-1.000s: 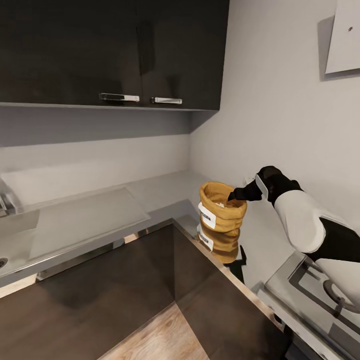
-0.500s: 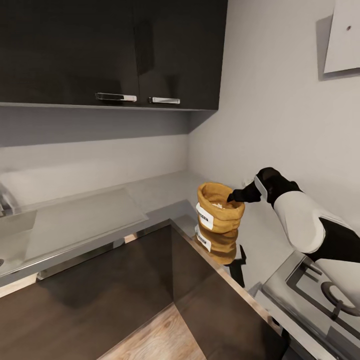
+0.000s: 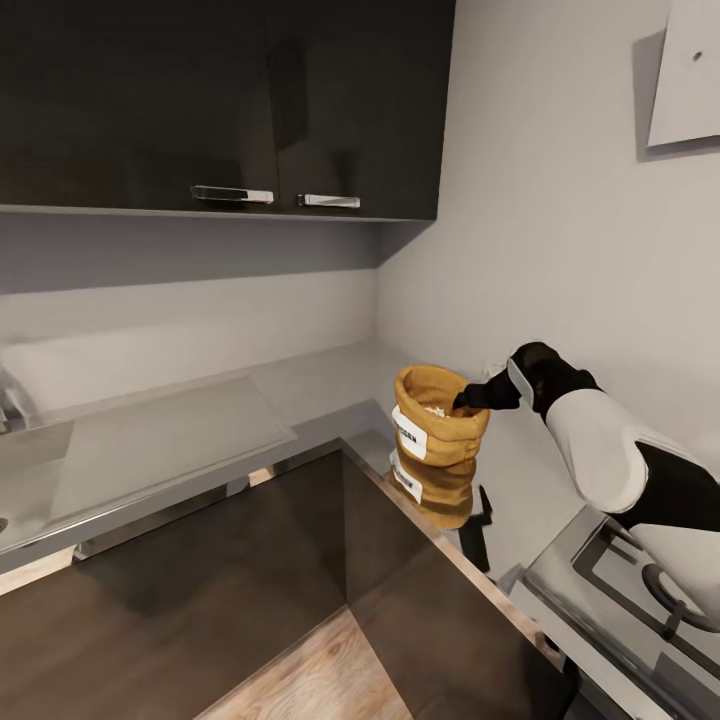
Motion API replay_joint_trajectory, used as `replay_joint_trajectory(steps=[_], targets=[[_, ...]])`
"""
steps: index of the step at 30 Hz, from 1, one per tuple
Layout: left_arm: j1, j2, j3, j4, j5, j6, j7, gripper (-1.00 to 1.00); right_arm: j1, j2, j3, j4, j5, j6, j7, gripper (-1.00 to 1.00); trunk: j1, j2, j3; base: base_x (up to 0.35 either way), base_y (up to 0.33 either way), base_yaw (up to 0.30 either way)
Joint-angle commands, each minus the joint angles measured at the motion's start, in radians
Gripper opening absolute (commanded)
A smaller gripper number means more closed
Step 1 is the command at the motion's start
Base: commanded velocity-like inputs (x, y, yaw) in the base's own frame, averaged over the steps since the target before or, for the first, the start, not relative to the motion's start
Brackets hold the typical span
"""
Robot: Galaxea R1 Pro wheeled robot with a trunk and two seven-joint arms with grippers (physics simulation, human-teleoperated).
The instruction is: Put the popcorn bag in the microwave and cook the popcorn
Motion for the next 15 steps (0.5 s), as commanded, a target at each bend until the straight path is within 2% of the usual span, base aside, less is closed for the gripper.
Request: replay_joint_trajectory(steps=[1, 15], targets=[[0.000, 0.000, 0.003, -0.001, -0.001, -0.002, 0.002, 1.00, -0.001, 0.000, -0.006, -0.001, 0.011, 0.003, 0.008, -1.00, 0.000, -0.001, -0.001, 0.000, 0.000, 0.000], [0.000, 0.000, 0.003, -0.001, -0.001, -0.002, 0.002, 1.00, 0.000, 0.000, -0.006, -0.010, 0.011, 0.012, 0.019, -1.00, 0.000, -0.001, -0.001, 0.000, 0.000, 0.000]])
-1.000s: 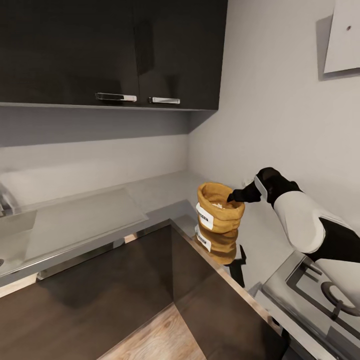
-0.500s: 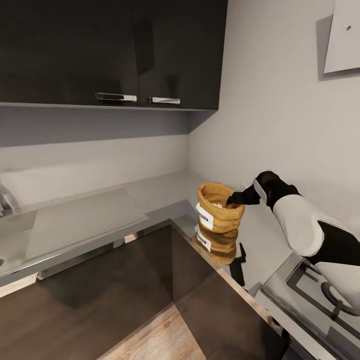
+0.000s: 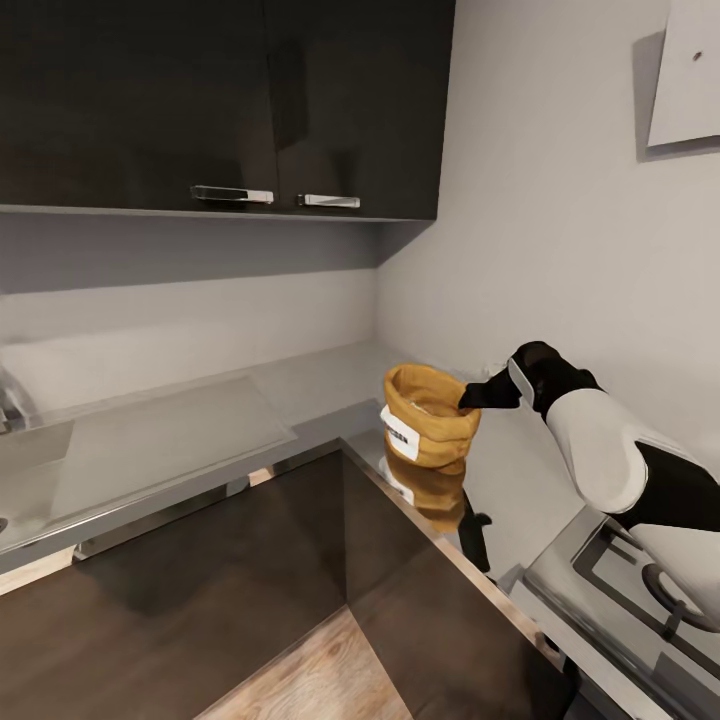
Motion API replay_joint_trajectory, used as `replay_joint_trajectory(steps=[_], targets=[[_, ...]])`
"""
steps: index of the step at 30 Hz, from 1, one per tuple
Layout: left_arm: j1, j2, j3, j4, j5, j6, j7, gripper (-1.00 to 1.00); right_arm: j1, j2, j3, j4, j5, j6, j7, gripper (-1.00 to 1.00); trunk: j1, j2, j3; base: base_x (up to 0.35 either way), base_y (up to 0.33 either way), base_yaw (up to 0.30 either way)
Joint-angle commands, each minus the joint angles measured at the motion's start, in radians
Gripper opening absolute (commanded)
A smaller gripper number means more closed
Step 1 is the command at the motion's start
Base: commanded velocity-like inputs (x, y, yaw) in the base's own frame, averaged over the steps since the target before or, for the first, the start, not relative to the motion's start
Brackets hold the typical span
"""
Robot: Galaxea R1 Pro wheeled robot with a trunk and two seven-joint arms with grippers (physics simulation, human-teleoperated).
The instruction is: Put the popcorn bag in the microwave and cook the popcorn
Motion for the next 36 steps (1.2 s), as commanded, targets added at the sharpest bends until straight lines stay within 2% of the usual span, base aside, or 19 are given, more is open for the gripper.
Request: replay_joint_trajectory(steps=[1, 5, 6, 7, 8, 10, 30, 36], targets=[[0.000, 0.000, 0.003, -0.001, -0.001, -0.002, 0.002, 1.00, -0.001, 0.000, -0.007, -0.006, 0.010, 0.006, 0.006, -1.00, 0.000, -0.001, -0.001, 0.000, 0.000, 0.000], [0.000, 0.000, 0.003, -0.001, -0.001, -0.002, 0.002, 1.00, -0.001, -0.001, -0.014, -0.014, 0.009, 0.029, 0.008, -1.00, 0.000, -0.001, -0.001, 0.000, 0.000, 0.000], [0.000, 0.000, 0.003, 0.000, -0.001, -0.002, 0.002, 1.00, -0.001, 0.001, -0.014, -0.033, 0.009, 0.072, 0.008, -1.00, 0.000, -0.001, -0.001, 0.000, 0.000, 0.000], [0.000, 0.000, 0.003, 0.000, -0.001, -0.002, 0.002, 1.00, -0.001, 0.003, -0.012, -0.122, 0.009, 0.130, 0.007, -1.00, 0.000, -0.001, -0.001, 0.000, 0.000, 0.000], [0.000, 0.001, 0.001, 0.001, 0.002, -0.001, 0.002, 1.00, -0.001, 0.005, -0.007, -0.274, 0.009, 0.180, 0.007, -1.00, 0.000, -0.001, -0.001, 0.000, 0.000, 0.000], [0.000, 0.002, 0.001, 0.001, 0.002, 0.000, 0.002, 1.00, -0.001, 0.003, -0.005, -0.316, 0.010, 0.180, 0.007, -1.00, 0.000, -0.001, -0.001, 0.000, 0.000, 0.000], [0.000, 0.002, 0.004, -0.001, -0.001, -0.002, 0.002, 1.00, 0.001, 0.003, 0.002, -0.286, 0.021, 0.180, 0.011, -1.00, 0.000, 0.000, -0.001, -0.001, 0.000, 0.000], [0.000, 0.000, 0.003, 0.000, -0.005, -0.002, 0.002, 1.00, 0.001, 0.003, 0.002, -0.286, 0.018, 0.180, 0.011, -1.00, 0.000, 0.000, -0.001, -0.271, 0.000, 0.000]])
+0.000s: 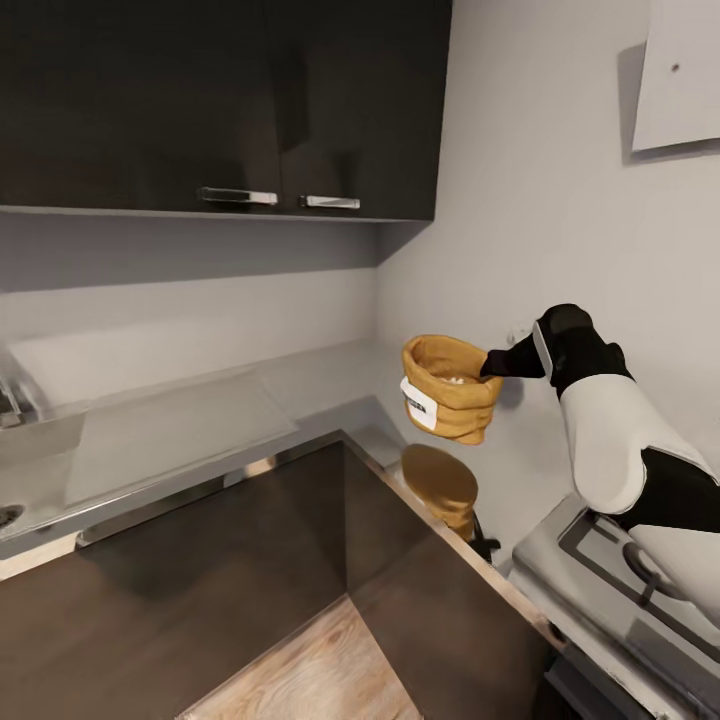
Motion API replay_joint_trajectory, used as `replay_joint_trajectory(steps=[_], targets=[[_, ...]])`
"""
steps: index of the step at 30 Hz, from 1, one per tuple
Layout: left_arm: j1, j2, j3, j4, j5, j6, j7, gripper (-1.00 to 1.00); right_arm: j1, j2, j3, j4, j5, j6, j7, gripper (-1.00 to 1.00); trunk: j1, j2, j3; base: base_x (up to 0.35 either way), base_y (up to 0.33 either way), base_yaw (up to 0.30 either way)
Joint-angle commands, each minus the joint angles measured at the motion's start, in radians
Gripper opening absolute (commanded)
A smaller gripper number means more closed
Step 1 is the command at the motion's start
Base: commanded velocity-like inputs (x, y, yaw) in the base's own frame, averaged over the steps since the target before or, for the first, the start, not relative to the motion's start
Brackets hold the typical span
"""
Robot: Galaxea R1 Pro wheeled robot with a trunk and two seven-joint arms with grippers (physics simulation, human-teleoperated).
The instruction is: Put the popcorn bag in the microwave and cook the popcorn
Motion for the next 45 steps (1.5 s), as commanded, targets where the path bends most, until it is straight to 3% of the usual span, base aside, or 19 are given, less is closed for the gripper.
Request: replay_joint_trajectory(steps=[1, 16, 30, 45], targets=[[0.000, -0.001, 0.003, 0.000, -0.001, -0.002, 0.002, 1.00, -0.001, 0.001, -0.005, -0.001, 0.010, 0.002, 0.008, -1.00, -0.001, -0.001, -0.001, -0.333, 0.000, 0.000], [0.000, -0.002, 0.003, 0.000, -0.001, -0.003, 0.003, 1.00, -0.001, 0.010, -0.005, 0.030, 0.010, 0.001, 0.007, -1.00, -0.001, -0.001, -0.001, -0.344, 0.000, 0.000], [0.000, -0.002, 0.003, 0.000, 0.000, -0.003, 0.003, 1.00, -0.001, -0.003, -0.008, 0.028, 0.008, 0.002, 0.001, -1.00, -0.001, -0.001, -0.001, -0.347, 0.000, -0.001], [0.000, -0.003, 0.003, 0.001, -0.001, -0.004, 0.003, 1.00, 0.017, -0.013, -0.009, 0.027, 0.008, 0.002, -0.001, -1.00, -0.001, -0.001, -0.001, -0.347, 0.000, -0.261]])
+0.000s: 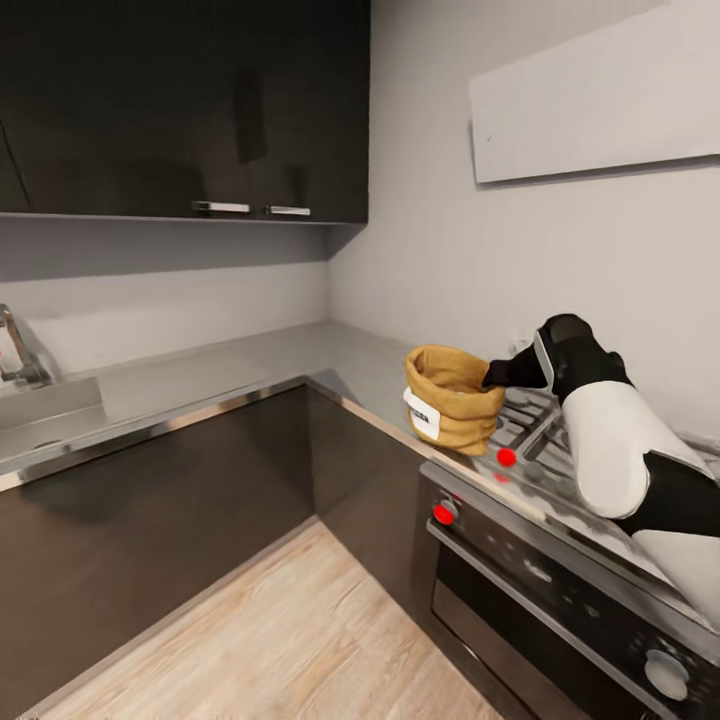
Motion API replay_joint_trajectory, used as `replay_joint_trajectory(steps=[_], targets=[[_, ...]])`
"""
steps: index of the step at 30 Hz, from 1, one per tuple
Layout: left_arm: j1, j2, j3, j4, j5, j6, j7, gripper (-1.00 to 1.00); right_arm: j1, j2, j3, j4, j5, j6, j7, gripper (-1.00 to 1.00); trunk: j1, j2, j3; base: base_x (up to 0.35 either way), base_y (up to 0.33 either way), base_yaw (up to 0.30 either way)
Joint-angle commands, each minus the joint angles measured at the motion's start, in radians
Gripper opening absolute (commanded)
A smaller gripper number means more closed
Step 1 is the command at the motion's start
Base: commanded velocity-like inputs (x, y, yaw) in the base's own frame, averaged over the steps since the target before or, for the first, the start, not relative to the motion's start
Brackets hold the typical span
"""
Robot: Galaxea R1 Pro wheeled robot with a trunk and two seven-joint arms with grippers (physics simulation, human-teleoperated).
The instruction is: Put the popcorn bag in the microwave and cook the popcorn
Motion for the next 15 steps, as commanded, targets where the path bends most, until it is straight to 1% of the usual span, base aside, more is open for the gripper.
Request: replay_joint_trajectory(steps=[1, 15], targets=[[0.000, 0.000, 0.003, -0.001, -0.001, -0.002, 0.003, 1.00, 0.000, 0.001, -0.006, -0.001, 0.009, 0.002, 0.008, -1.00, -0.001, -0.001, -0.001, -0.347, 0.000, -0.078], [0.000, -0.001, 0.003, 0.000, -0.001, -0.002, 0.003, 1.00, 0.001, 0.002, -0.011, -0.031, 0.006, 0.002, 0.020, -1.00, -0.001, -0.001, -0.001, -0.347, 0.000, -0.008]])
